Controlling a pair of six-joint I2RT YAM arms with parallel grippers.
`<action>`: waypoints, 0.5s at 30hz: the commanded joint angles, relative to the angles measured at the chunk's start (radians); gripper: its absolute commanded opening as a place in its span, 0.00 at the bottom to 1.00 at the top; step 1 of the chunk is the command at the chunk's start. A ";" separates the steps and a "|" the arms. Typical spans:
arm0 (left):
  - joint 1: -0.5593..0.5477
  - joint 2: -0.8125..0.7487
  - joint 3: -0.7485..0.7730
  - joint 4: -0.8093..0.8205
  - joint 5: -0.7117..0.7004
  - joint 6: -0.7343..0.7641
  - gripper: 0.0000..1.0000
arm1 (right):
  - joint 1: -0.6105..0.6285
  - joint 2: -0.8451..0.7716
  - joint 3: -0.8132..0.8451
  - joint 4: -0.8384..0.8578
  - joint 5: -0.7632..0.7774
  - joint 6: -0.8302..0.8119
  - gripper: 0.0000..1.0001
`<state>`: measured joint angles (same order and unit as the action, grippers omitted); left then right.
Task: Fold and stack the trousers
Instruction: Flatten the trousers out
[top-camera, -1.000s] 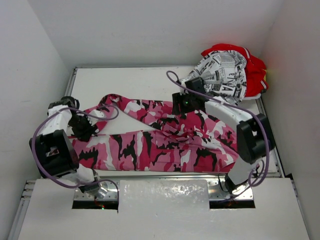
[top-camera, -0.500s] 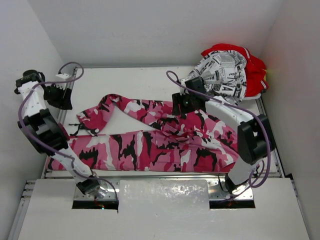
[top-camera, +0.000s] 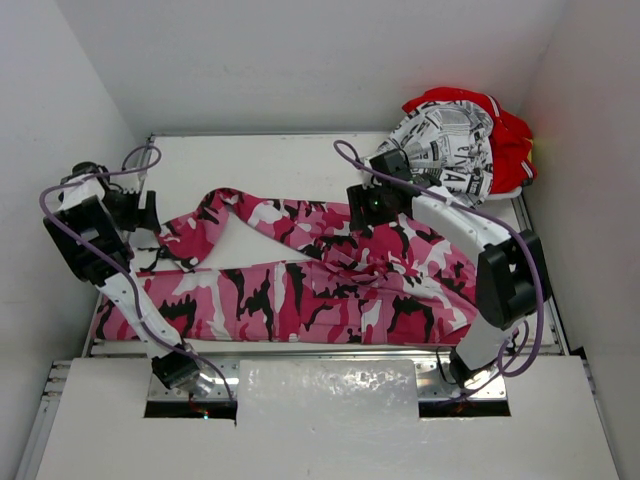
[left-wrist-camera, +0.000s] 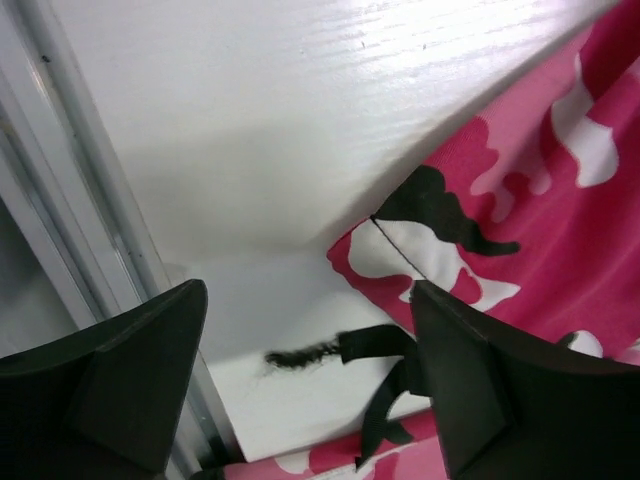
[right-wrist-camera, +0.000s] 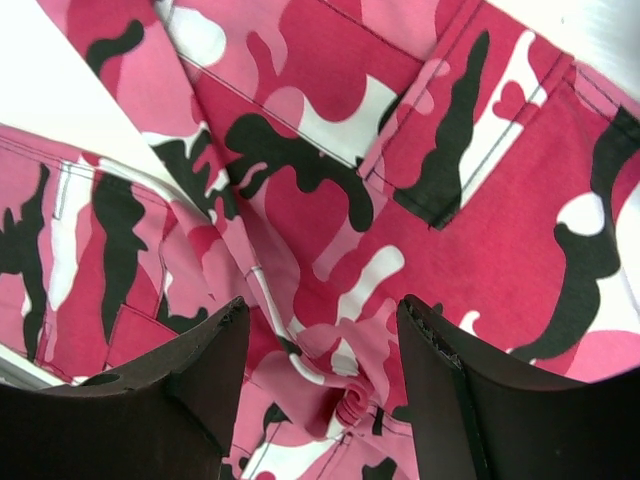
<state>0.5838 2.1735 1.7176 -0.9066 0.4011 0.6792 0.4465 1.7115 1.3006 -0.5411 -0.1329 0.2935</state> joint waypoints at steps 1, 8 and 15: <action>-0.001 0.011 -0.030 0.032 0.024 -0.001 0.77 | -0.003 -0.032 0.042 -0.022 0.032 -0.014 0.59; -0.038 -0.004 -0.122 0.001 0.084 0.042 0.46 | -0.005 0.003 0.088 -0.043 0.047 -0.027 0.59; -0.039 0.035 -0.104 0.044 0.081 -0.009 0.00 | -0.005 0.004 0.080 -0.048 0.072 -0.039 0.59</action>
<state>0.5560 2.1738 1.6272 -0.8825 0.4614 0.6937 0.4465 1.7138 1.3544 -0.5884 -0.0834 0.2718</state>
